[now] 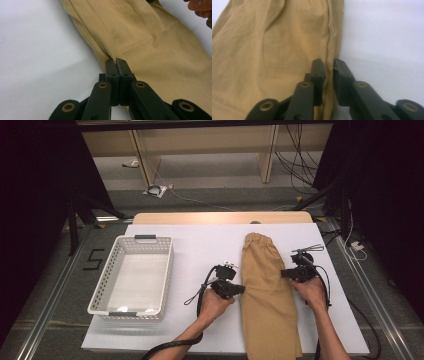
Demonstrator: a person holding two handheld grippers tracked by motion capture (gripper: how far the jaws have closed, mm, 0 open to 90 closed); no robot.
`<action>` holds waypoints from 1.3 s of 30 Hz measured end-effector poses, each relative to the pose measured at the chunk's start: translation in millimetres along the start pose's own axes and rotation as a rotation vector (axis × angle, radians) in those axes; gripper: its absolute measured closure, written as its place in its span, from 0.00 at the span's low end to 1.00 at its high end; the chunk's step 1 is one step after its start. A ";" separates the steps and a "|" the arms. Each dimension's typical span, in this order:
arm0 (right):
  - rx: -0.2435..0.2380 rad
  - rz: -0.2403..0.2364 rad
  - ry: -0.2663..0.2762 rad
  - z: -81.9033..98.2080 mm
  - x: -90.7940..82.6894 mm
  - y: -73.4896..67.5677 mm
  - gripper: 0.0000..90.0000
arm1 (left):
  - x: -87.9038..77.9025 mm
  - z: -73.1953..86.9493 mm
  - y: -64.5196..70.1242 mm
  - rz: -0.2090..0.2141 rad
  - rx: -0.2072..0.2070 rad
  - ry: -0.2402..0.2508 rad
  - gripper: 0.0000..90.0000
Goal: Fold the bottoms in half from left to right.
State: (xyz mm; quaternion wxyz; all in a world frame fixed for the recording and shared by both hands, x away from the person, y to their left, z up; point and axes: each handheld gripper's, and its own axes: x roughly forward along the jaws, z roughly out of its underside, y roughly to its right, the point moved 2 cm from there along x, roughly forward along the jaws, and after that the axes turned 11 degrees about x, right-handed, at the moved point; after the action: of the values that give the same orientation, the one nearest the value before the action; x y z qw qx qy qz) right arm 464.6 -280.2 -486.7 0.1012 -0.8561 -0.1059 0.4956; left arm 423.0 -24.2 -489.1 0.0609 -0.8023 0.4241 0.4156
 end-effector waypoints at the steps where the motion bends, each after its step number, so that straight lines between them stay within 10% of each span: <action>1: 0.008 -0.021 0.003 -0.4 0.1 -0.1 0.92 | -1.2 0.5 0.2 -0.002 0.004 0.001 0.99; 24: -0.070 -0.105 -0.038 2.0 20.2 -58.4 0.93 | -51.6 24.8 -36.8 -0.089 0.003 -0.032 0.99; 39: -0.084 -0.122 -0.025 3.1 27.2 -72.8 0.91 | -55.9 37.7 -44.7 -0.117 -0.005 -0.038 0.99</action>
State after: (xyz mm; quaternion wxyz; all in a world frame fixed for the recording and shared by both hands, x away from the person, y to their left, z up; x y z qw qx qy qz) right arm 469.2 -202.6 -490.4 0.0941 -0.8453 -0.1799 0.4942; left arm 415.9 56.3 -484.7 0.0911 -0.8179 0.3743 0.4273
